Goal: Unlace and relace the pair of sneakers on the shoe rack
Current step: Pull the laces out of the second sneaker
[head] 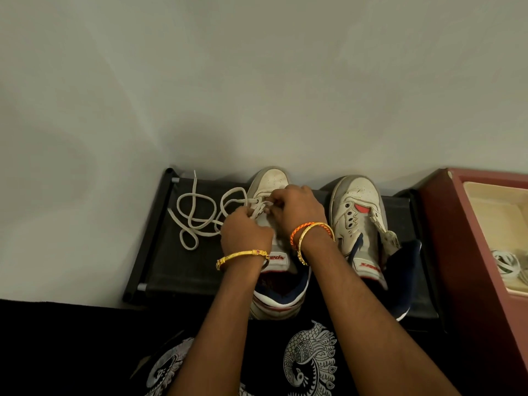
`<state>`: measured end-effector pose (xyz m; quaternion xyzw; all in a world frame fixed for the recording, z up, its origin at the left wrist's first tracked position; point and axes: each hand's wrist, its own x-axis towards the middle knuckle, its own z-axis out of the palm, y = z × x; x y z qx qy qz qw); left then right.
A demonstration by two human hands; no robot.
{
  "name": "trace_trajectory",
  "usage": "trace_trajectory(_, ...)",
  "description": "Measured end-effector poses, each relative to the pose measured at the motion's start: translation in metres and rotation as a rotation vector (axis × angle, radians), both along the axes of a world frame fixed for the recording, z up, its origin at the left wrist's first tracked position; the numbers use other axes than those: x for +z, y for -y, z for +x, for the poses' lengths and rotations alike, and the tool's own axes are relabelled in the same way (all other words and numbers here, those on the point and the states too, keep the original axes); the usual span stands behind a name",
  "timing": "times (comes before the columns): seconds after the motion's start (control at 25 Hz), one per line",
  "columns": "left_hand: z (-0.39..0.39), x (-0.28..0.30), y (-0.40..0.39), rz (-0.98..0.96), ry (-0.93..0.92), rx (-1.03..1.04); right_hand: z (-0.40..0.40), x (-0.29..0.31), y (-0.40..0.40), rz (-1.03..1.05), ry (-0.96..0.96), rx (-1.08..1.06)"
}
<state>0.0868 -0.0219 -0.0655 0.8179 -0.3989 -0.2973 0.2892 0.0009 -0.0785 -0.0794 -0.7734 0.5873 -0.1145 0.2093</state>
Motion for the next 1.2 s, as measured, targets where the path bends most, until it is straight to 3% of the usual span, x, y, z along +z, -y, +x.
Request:
trace_trajectory(0.2, -0.005, -0.001, -0.001, -0.039, 0.0, 0.119, -0.004, 0.001, -0.003, 0.052, 0.312, -0.234)
trace_trajectory(0.76, -0.015, 0.011, -0.003, -0.149, -0.076, 0.273, -0.021, 0.006, 0.009, -0.103, 1.032, -0.826)
trace_trajectory(0.84, -0.018, 0.013, -0.002, -0.153, -0.084, 0.288, -0.028, 0.011, 0.01, -0.196, 1.061, -0.87)
trace_trajectory(1.08, -0.01, 0.011, 0.0, -0.143, -0.122, 0.377, -0.051, 0.039, 0.015, -0.267, 1.383, -0.987)
trace_trajectory(1.2, -0.012, 0.011, 0.003, -0.107, -0.152, 0.329, -0.05, 0.039, 0.018, -0.077, 1.59, -0.957)
